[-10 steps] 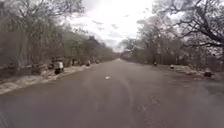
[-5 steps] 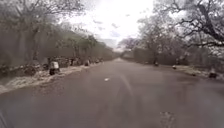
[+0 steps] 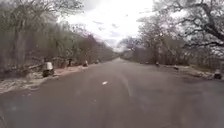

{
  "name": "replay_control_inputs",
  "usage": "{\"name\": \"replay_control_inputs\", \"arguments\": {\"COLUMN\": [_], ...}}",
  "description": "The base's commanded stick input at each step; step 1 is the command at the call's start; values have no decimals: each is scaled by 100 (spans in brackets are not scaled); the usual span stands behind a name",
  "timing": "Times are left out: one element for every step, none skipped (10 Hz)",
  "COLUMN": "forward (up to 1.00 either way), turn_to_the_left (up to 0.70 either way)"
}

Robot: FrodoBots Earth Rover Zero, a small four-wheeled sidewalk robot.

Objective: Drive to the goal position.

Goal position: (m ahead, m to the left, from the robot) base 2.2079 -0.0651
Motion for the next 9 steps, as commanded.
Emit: {"name": "replay_control_inputs", "arguments": {"forward": [70, 70, 70, 70, 70, 70, 70, 70, 70], "turn_to_the_left": [0, 0, 0, 0, 0, 0, 0, 0, 0]}}
